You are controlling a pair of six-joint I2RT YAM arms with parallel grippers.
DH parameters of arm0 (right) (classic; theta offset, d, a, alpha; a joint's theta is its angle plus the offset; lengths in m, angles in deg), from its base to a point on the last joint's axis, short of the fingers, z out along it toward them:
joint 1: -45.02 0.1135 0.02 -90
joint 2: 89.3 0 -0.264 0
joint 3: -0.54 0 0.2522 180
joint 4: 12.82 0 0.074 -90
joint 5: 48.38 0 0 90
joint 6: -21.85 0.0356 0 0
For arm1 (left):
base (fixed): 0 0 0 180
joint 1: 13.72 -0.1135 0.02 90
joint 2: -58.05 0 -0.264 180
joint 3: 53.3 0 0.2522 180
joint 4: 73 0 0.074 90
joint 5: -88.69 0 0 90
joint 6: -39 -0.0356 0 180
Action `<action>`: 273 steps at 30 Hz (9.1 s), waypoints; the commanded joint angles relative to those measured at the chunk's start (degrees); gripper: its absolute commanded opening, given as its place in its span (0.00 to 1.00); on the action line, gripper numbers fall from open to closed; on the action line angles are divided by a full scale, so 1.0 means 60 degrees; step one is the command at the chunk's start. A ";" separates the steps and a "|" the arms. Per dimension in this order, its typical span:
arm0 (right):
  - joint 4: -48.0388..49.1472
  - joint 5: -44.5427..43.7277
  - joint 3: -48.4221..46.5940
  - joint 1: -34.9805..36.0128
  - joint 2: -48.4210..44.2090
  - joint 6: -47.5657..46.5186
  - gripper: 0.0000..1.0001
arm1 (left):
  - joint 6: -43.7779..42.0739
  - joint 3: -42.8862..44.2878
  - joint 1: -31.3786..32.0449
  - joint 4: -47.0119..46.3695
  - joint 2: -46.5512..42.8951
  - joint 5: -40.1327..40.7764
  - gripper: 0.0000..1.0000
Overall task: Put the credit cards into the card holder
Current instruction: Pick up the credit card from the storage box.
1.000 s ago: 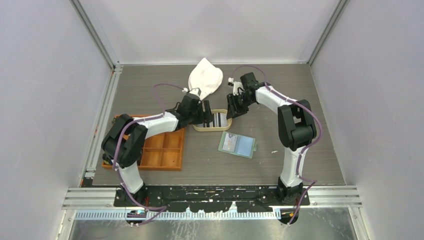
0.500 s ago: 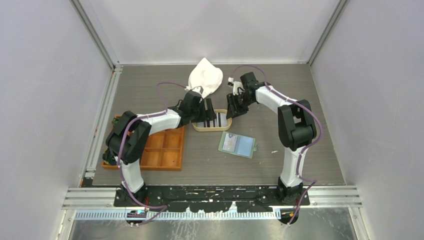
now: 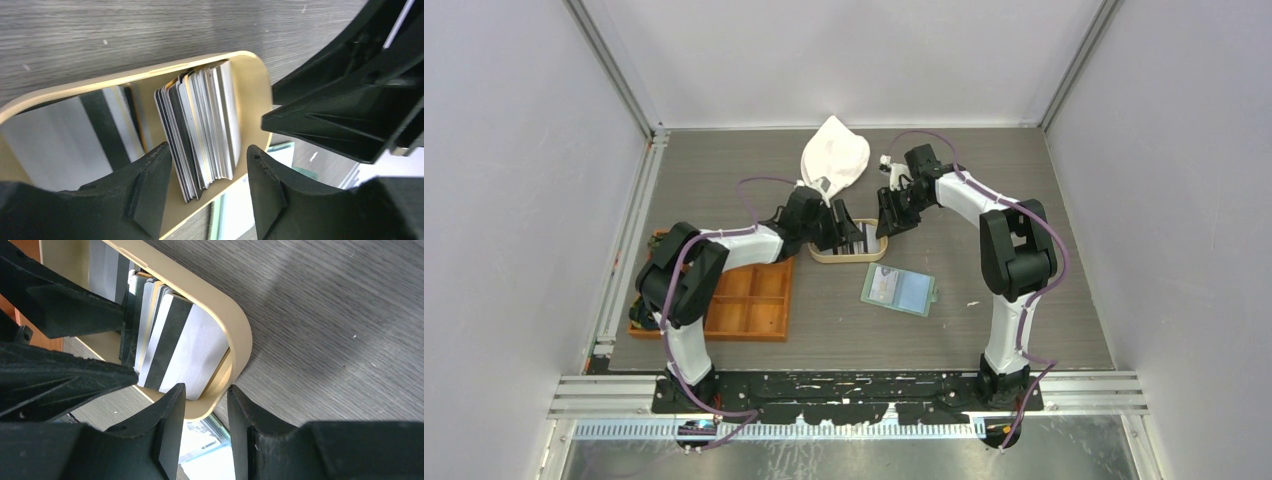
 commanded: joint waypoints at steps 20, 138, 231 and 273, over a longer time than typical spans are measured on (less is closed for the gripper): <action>-0.0015 0.0431 -0.0455 -0.0103 -0.0130 -0.0045 0.43 | 0.0965 0.0301 0.0024 -0.1836 0.0816 -0.1366 0.57; 0.5257 0.2677 0.1016 0.0483 -0.1262 0.0705 0.74 | -0.1507 -0.3937 -0.1604 -0.8020 -0.1043 -0.2936 0.00; 0.6026 0.3793 0.0800 0.0195 0.0458 0.2422 0.27 | 0.0774 -0.3018 -0.2133 -1.0250 0.0915 -0.4801 0.00; 0.6891 0.4094 0.0952 0.0376 0.0615 0.3544 0.01 | 0.0954 -0.3091 -0.2126 -1.0525 0.0952 -0.5018 0.32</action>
